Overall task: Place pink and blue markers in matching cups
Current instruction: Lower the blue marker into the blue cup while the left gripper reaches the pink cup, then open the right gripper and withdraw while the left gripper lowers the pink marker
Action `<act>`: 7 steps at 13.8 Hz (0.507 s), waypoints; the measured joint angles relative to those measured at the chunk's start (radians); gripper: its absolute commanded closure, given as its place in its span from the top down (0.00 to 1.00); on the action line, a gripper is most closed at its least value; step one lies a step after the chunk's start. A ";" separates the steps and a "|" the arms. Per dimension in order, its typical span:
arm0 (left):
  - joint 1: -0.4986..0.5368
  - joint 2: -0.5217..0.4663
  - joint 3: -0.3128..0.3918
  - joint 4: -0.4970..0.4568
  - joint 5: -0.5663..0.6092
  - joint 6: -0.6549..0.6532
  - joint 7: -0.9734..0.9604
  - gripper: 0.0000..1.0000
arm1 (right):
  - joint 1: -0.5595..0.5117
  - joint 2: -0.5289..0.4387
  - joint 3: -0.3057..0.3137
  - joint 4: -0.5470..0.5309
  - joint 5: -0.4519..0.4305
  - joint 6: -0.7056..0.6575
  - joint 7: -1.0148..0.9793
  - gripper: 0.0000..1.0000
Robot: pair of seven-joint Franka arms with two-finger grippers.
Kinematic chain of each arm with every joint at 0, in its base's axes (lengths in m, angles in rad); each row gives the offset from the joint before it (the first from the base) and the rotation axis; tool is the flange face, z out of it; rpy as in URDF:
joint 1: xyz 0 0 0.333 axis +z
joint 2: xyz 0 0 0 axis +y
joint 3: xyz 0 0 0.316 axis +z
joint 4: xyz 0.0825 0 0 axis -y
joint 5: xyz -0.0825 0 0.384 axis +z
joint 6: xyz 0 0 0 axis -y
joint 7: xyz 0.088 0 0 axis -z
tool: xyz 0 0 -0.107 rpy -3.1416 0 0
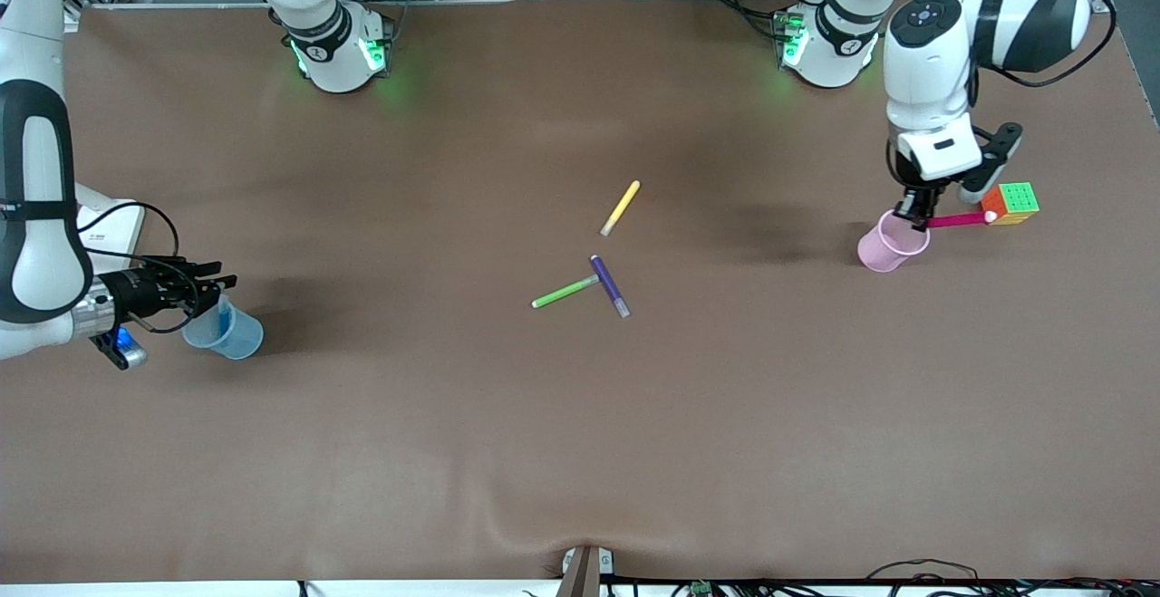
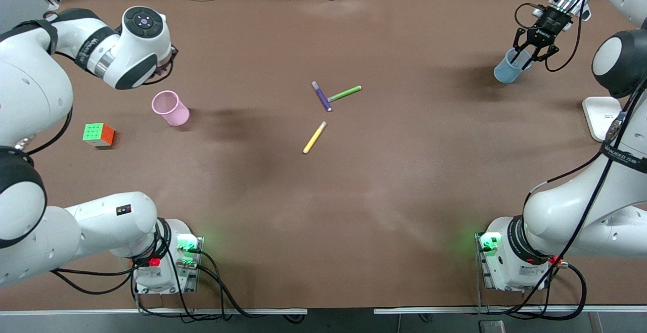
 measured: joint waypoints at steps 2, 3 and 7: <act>0.016 0.012 -0.001 0.000 0.042 -0.012 -0.085 0.00 | 0.000 0.000 0.000 0.001 0.000 0.000 0.000 1.00; 0.018 0.021 -0.001 0.000 0.052 -0.025 -0.125 0.00 | 0.000 0.000 0.001 0.006 0.000 0.000 0.000 1.00; 0.018 0.070 -0.040 -0.003 0.066 -0.121 -0.321 0.00 | 0.002 0.000 0.012 0.057 0.002 -0.053 -0.004 1.00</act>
